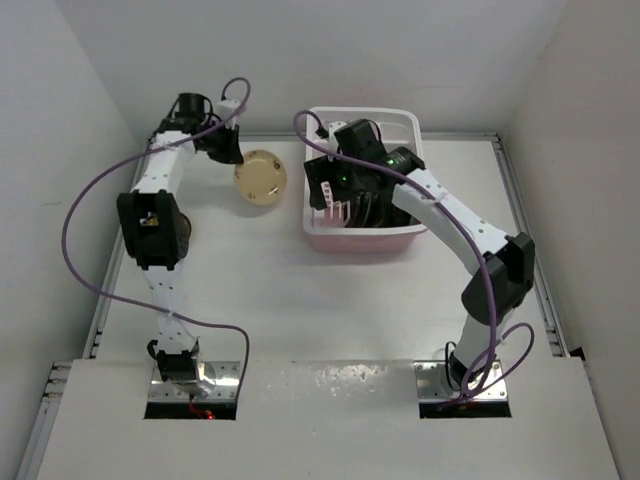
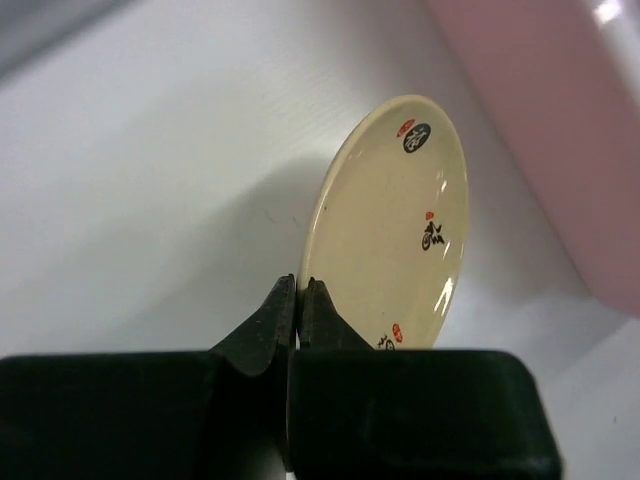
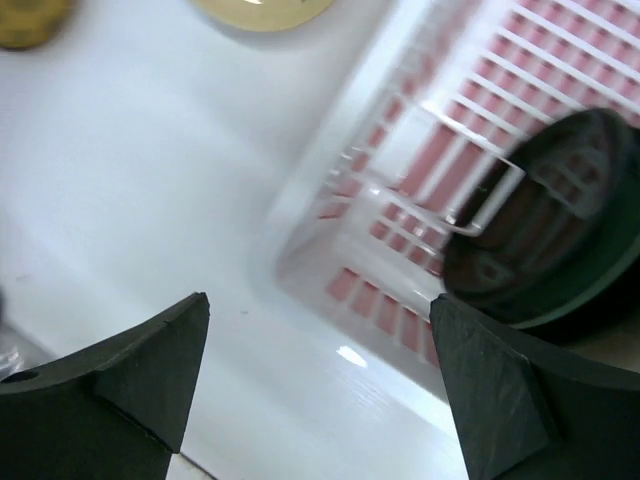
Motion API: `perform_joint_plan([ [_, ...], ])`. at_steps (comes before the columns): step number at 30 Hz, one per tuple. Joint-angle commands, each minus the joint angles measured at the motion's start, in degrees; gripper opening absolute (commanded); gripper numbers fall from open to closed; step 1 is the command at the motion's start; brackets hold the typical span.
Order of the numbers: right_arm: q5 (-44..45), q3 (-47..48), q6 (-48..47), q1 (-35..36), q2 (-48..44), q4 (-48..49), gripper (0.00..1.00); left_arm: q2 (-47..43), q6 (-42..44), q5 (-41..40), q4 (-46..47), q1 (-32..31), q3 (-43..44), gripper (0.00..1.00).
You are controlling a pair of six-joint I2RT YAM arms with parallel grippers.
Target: Load the plates into the dish rack
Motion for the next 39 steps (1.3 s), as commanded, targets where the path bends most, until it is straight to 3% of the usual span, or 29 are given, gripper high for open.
perform_joint_plan([
  [1,-14.5,-4.1,-1.3,-0.8,-6.3,13.1,0.91,-15.1,14.1,7.5,-5.8,0.0,2.0,0.0],
  [7,-17.6,-5.9,0.4,-1.6,-7.0,20.3,0.91,-24.4,36.9,25.5,-30.0,-0.7,3.6,0.0],
  [14,-20.7,-7.9,2.5,-1.2,-8.2,26.2,0.88,-30.3,36.9,32.0,-32.9,-4.9,-3.7,0.0],
  [17,-24.4,-13.2,5.5,-1.1,-9.8,31.7,0.67,-32.0,36.4,34.8,-32.3,-4.9,-5.5,0.0],
  [18,-25.1,-14.5,6.1,-1.2,-10.1,32.7,0.49,-32.6,34.5,34.8,-30.8,-4.9,-6.0,0.0],
  [20,-26.5,-15.8,8.3,-1.2,-10.7,35.5,0.26,-32.6,31.0,34.8,-27.9,-5.4,-7.1,0.0],
  [21,-26.7,-16.7,9.0,-1.1,-10.9,36.3,0.08,-32.6,26.2,34.1,-23.8,-5.4,-7.9,0.0],
  [23,-24.8,-17.5,9.6,-1.3,-11.8,36.5,0.0,-33.2,19.2,29.5,-14.7,-5.4,-9.5,0.04],
  [25,-21.3,-18.9,9.7,-1.3,-13.3,36.7,0.0,-33.2,10.7,23.2,-10.1,-5.4,-10.1,0.37],
  [26,-19.8,-19.1,9.2,-1.3,-14.8,37.0,0.0,-33.2,8.8,16.1,-8.4,-5.4,-10.7,0.58],
  [27,-13.7,-19.6,9.1,-1.3,-15.4,36.9,0.0,-32.7,7.1,12.5,-6.9,-5.4,-10.7,0.63],
  [30,-5.4,-18.8,7.3,-0.2,-17.6,34.9,0.0,-32.1,1.4,0.2,-2.1,-4.6,-10.7,0.72],
  [31,7.2,-18.4,5.9,0.5,-18.1,34.0,0.0,-31.4,-0.9,-2.9,-0.3,-4.1,-10.7,0.73],
  [32,11.6,-18.0,5.2,1.8,-19.1,33.1,0.0,-30.6,-2.0,-9.1,0.6,-2.7,-10.7,0.75],
  [33,23.6,-17.5,3.8,2.0,-19.1,31.9,0.0,-30.0,-3.0,-12.1,1.4,-1.8,-10.7,0.77],
  [35,33.8,-14.6,1.2,3.3,-18.3,29.5,0.0,-27.8,-4.5,-20.4,2.6,0.4,-11.3,0.78],
  [38,41.8,-8.8,-5.3,4.0,-12.4,23.0,0.0,-23.6,-3.3,-22.0,3.1,1.4,-11.8,0.8],
  [39,43.1,-7.1,-6.8,3.7,-6.7,21.3,0.0,-22.6,-3.3,-21.0,3.1,2.1,-12.6,0.8],
])
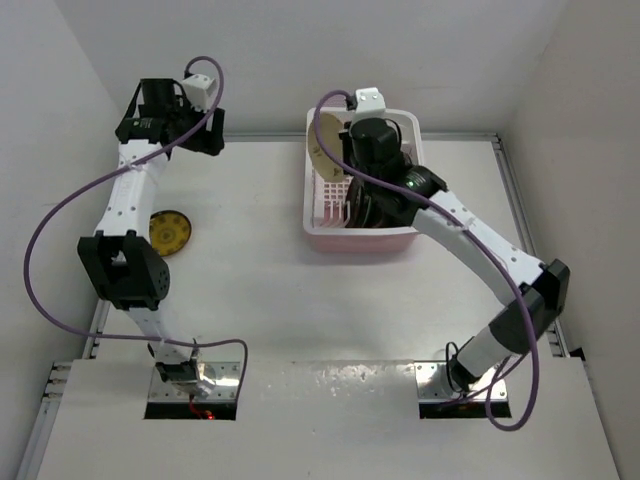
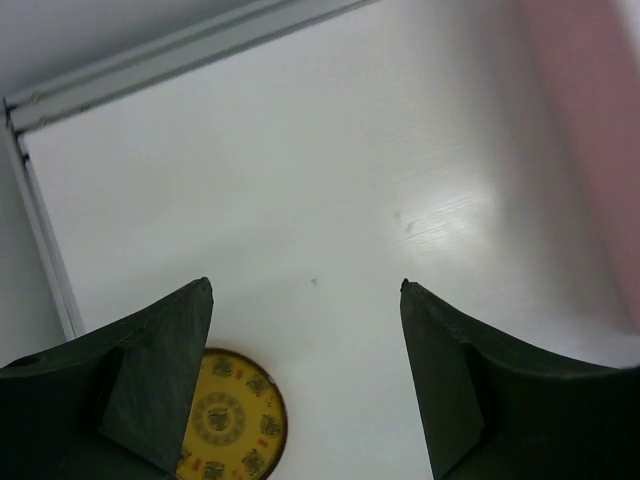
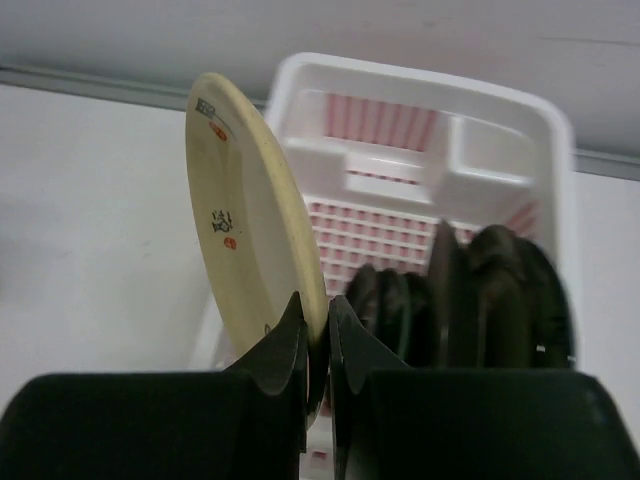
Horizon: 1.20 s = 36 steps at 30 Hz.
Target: Load the plates into the dish rack
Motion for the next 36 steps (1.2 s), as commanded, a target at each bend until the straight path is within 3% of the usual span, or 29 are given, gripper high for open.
perform_joint_plan([
  [1,19.2,9.3,-6.4,0.2,9.3,-11.7,0.0,5.2,-1.7,-7.4,2.4,1.8,-2.5,0.8],
  [5,19.1,22.8,-0.5,-0.9,21.7,-28.7,0.0,11.4,-0.6,-7.8,3.0,2.3,-2.5,0.8],
  [11,19.9,33.4,9.9,-0.4,32.6,-38.2,0.0,16.6,-3.7,-19.9,4.5,6.5,-2.0,0.8],
  [23,28.0,31.7,16.5,1.2,32.7,-43.2,0.0,12.6,2.0,-31.3,4.5,6.2,-15.4,0.8],
  [30,31.3,28.4,18.2,2.3,28.9,-40.9,0.0,12.1,2.5,-31.9,4.5,6.2,-17.7,0.8],
  [36,29.1,26.1,17.4,2.7,28.7,-38.5,0.0,11.6,3.0,-31.9,4.5,6.2,-19.5,0.8],
])
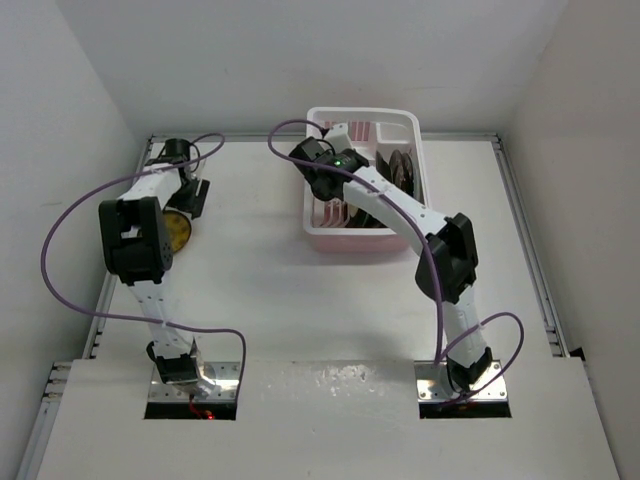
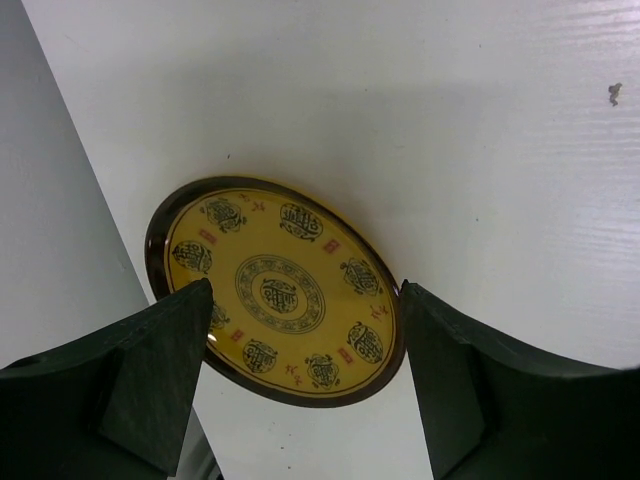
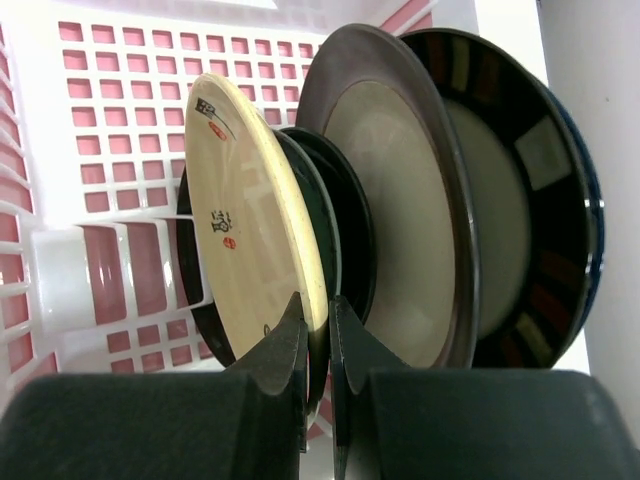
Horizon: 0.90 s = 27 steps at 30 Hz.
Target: Load the plates into the dish rack
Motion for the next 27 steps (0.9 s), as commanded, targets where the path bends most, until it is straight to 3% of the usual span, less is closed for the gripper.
perform_joint_plan([
  [1,1.0,-2.3,0.6,0.1,-2.6,2.6,0.0,-4.0,0.5,-1.1,0.5,0.0,-1.8,0.8],
  [19,-10.2,-6.3,0.8,-1.3,1.4,5.2,0.0,-2.8,3.3,-5.0,2.1,0.0,-5.6,0.81],
  [23,-14.7,-6.4,-0.2,-1.8,1.7,6.6,0.24,-2.3,2.7,-5.6,2.1,0.7,-4.5,0.81],
  [27,-17.0,-6.6,-1.3,-1.6,2.1,7.8,0.3,-2.3,2.0,-4.3,2.1,0.7,-4.5,0.81],
])
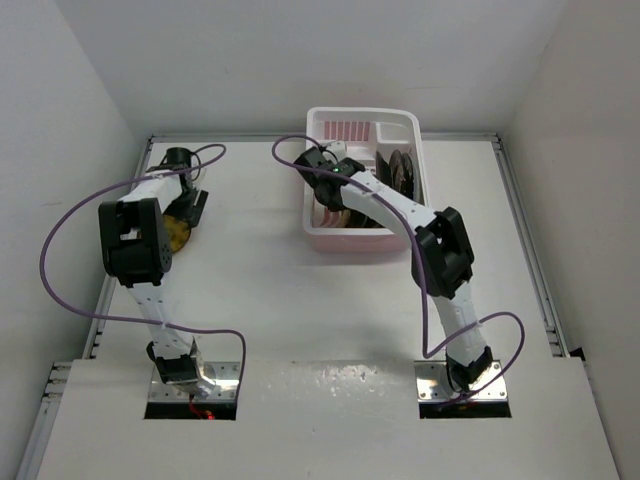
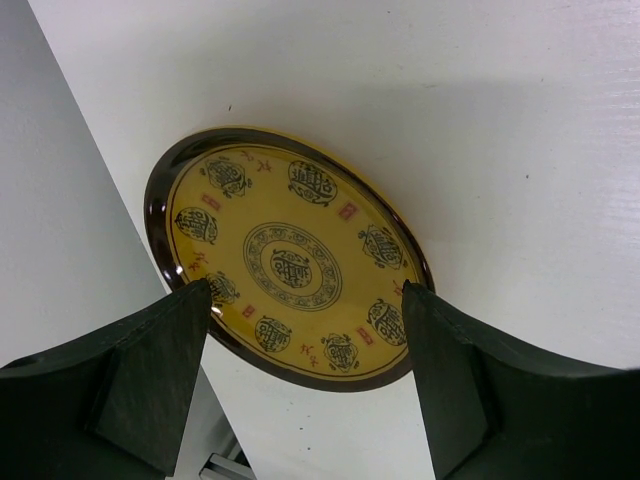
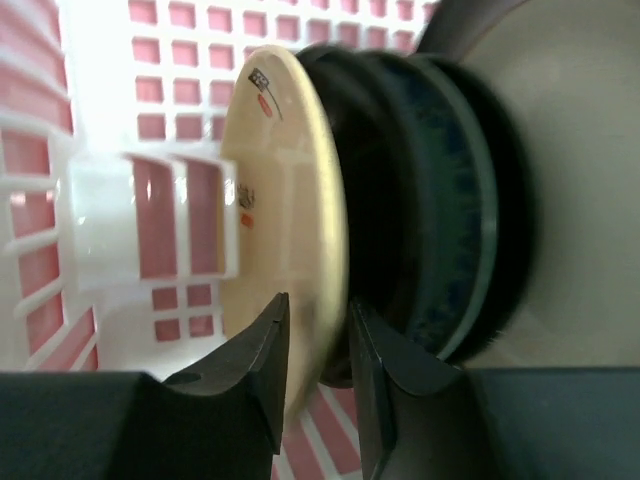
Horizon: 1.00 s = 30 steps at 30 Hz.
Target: Load the plates into the dish rack
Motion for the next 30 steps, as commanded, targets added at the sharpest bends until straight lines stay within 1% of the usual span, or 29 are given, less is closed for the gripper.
perform_joint_plan([
  [1,-3.4,0.0,-0.9,0.3,0.5,1.0,0.3,-1.4,-0.8,-0.4,0.7,0.4,0.8,0.81],
  [3,-2.8,-0.2,-1.1,0.2,-0.1,0.6,0.31,-1.4,-0.8,-0.4,0.7,0.9,0.8,0.81],
  [5,-2.9,-1.3,-1.4,0.5,-1.8,0.7,0.37,-1.4,-0.8,-0.4,0.7,1.0,0.8,0.81],
  [6,-2.9,-1.6,-2.0,0.3,-2.3,1.3,0.41,-1.4,-0.8,-0.4,0.7,1.6,0.8,0.81],
  [7,-3.3,-2.1,-2.4,0.4,-3.1,1.5,0.48,-1.4,-1.4,-0.4,0.7,1.6,0.8,0.81],
  [9,-4.6,-2.4,-4.1,0.4,-4.9,3.4,0.57,-0.2,-2.1,0.9,0.2,2.7,1.4,0.79],
  [10,-5.5,-3.1,-4.6,0.7,-5.2,4.0,0.66,-0.2,-2.1,0.9,0.2,2.7,1.4,0.78],
  [12,-7.3,-3.6,-7.3,1.2,-6.8,6.1,0.71,1.0,-2.1,1.6,0.2,3.2,2.5,0.74],
  [13,-7.6,-3.5,-7.9,1.2,-7.2,6.5,0.73,1.6,-2.1,2.9,-0.5,3.2,3.1,0.72],
  [14,-7.6,-3.2,-8.5,1.6,-7.4,6.7,0.74,1.6,-2.1,6.0,-0.5,3.2,3.7,0.69],
  [16,-8.3,-2.3,-8.9,1.5,-8.1,6.1,0.74,-0.1,-2.8,10.0,-1.0,3.2,3.7,0.68],
  [17,-8.4,-1.7,-9.0,1.6,-8.7,5.9,0.76,-1.0,-2.8,13.8,-1.0,3.2,3.7,0.68],
  [21,-9.5,-1.5,-11.1,1.4,-10.6,5.8,0.77,-5.2,-3.4,19.4,-1.6,2.1,1.9,0.68],
  [23,-10.1,-2.0,-11.0,1.0,-11.3,5.6,0.78,-5.8,-2.9,19.4,-2.2,1.6,1.9,0.68],
  [25,-10.8,-3.0,-10.7,0.5,-12.5,5.0,0.78,-4.8,-2.9,16.5,-2.2,1.0,1.4,0.71],
  [27,-12.9,-4.7,-10.2,-0.5,-13.4,4.5,0.78,-2.6,-4.0,13.0,-3.7,1.6,1.4,0.71],
  [28,-14.5,-4.8,-10.2,-0.7,-13.9,4.0,0.78,-0.5,-4.0,13.0,-4.5,1.6,1.4,0.71],
  [30,-14.7,-4.7,-10.7,-1.1,-14.4,2.9,0.78,0.8,-4.8,14.3,-5.0,2.2,1.4,0.71],
])
